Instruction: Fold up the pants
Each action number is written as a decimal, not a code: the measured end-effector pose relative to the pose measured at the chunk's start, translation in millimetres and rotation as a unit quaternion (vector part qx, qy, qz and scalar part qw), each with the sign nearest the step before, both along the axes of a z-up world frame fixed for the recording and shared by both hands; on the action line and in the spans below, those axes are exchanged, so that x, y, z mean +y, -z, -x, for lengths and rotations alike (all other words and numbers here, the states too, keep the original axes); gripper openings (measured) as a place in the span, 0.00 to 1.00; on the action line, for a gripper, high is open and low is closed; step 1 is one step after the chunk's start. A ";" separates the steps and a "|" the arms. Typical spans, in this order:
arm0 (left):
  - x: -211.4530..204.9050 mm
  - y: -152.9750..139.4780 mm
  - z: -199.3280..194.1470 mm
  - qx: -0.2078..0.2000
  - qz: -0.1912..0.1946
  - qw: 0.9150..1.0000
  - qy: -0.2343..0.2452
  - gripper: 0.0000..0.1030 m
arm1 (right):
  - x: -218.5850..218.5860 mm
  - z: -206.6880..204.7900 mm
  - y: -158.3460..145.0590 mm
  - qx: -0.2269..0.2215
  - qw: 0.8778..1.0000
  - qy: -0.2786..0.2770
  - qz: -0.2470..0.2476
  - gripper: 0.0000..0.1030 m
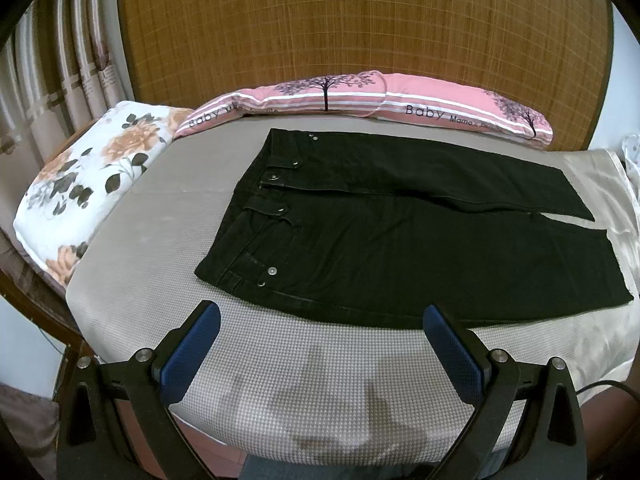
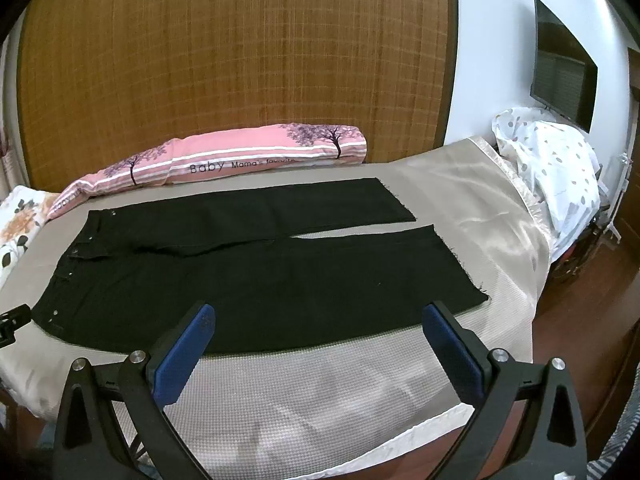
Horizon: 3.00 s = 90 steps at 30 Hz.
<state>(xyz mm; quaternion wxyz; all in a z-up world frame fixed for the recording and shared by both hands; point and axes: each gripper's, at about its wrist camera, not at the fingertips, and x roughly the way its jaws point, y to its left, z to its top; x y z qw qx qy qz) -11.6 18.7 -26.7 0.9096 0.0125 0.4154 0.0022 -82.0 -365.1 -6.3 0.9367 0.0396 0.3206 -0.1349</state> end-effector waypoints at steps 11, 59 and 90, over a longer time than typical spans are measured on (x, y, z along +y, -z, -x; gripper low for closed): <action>-0.7 0.1 0.1 0.000 0.000 1.000 0.000 0.98 | 1.1 0.3 3.2 0.001 1.000 -0.002 -0.007 1.00; 159.7 66.2 -354.4 0.129 0.292 0.948 -0.009 0.62 | 9.5 -239.4 35.5 0.087 0.983 -0.068 -0.149 1.00; 144.3 131.6 -463.6 0.159 0.347 0.924 0.010 0.13 | 75.9 -383.6 94.8 0.145 0.968 -0.183 -0.091 1.00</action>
